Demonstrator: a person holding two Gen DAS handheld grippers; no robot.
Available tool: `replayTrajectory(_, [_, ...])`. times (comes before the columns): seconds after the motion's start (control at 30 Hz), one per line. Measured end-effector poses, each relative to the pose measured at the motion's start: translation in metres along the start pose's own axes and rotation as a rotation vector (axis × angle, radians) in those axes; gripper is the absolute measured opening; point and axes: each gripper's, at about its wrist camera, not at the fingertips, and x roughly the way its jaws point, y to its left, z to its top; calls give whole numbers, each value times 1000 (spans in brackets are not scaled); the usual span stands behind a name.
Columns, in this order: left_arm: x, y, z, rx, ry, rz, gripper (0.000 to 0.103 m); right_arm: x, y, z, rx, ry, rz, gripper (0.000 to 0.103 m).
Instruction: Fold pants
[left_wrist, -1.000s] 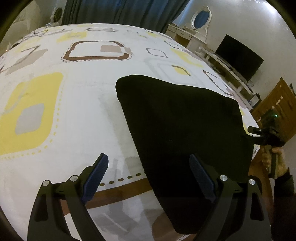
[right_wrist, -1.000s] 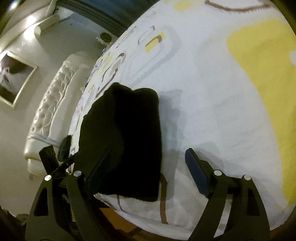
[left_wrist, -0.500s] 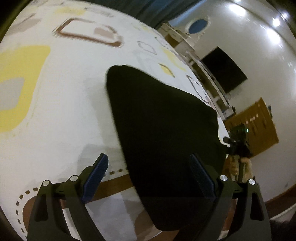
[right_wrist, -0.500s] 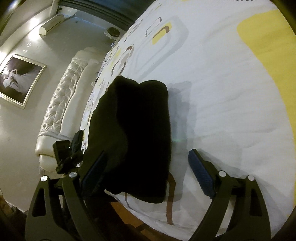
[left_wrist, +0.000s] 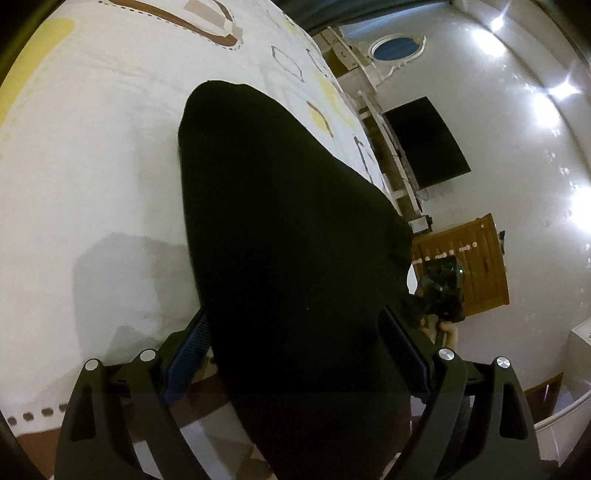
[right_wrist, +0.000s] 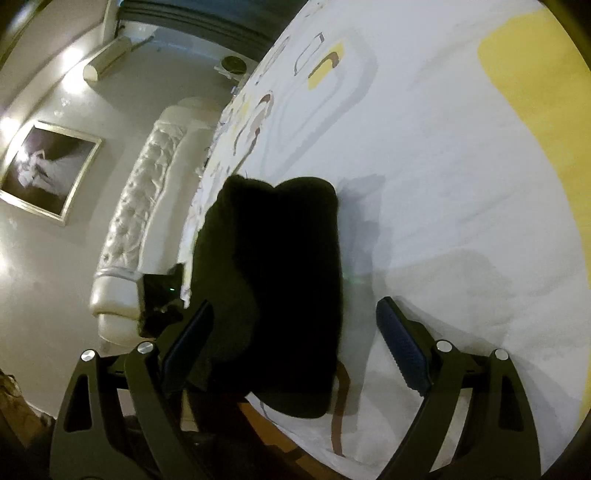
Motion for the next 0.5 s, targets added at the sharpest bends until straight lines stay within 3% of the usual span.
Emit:
replayTrajectory(0.2, [-1,-3,-3,-4,-13,4,88,25,13,8,-81,91,10,90])
replayTrajectory(0.4, [-8,4,-5,-32,-36,-50,88,47,25,9,-148,145,23,90])
replayTrajectory(0.5, [-3,-3,-2,-30,-33,-16,88,50,29,9,-171,147,5,85])
